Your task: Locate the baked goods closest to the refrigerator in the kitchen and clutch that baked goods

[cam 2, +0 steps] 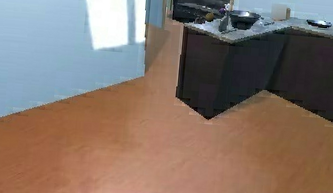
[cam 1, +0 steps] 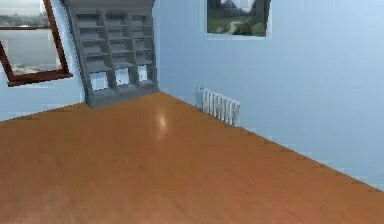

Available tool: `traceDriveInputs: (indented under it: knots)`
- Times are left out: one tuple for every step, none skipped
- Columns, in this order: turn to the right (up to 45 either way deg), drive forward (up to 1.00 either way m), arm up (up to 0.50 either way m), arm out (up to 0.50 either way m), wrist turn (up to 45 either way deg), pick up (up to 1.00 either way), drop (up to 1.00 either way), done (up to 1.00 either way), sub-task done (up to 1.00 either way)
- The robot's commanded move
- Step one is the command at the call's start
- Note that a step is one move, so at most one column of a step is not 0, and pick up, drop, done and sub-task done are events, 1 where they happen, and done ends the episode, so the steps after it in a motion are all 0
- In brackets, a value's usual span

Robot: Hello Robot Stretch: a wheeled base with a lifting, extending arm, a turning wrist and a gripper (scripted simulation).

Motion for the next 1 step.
traceDriveInputs:
  knots:
    - [0.0,0.35,0.00,0.00,0.0,0.00,0.00,0.00,0.00]
